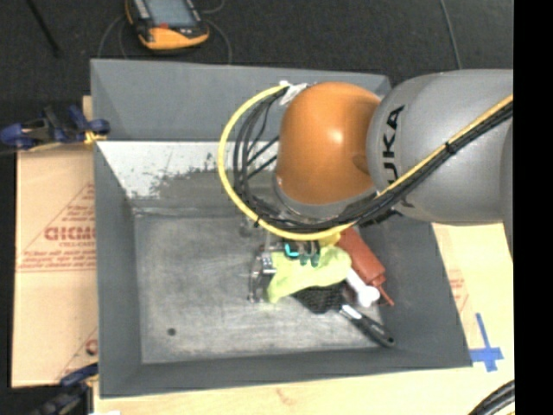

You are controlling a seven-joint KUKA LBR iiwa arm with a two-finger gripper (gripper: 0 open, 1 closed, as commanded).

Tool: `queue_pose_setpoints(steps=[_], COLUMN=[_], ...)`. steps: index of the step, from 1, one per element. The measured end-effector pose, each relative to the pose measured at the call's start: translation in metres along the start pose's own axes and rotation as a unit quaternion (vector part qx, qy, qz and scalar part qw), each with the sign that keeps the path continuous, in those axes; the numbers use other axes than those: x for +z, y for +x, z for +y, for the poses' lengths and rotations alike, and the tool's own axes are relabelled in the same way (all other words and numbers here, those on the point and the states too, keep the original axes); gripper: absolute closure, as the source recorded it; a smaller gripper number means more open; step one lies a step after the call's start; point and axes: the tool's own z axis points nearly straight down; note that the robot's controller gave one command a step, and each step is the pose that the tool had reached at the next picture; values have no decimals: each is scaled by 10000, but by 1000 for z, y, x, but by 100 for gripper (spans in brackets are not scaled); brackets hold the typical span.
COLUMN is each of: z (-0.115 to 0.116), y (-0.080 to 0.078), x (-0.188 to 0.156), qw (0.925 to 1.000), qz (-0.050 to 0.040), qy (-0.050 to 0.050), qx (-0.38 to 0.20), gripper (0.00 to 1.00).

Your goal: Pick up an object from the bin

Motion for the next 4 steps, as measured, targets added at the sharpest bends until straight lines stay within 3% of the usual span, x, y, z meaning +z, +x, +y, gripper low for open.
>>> queue_pose_setpoints(steps=[1, 2, 3, 4], z=[-1, 21, 29, 18], y=[-2, -48, -66, -71], x=[-4, 13, 23, -11], qw=[10000, 10000, 10000, 10000], qz=[-38, -70, -52, -39], qy=[-4, -5, -9, 4], qx=[12, -11, -10, 3], gripper=[0, 0, 0, 0])
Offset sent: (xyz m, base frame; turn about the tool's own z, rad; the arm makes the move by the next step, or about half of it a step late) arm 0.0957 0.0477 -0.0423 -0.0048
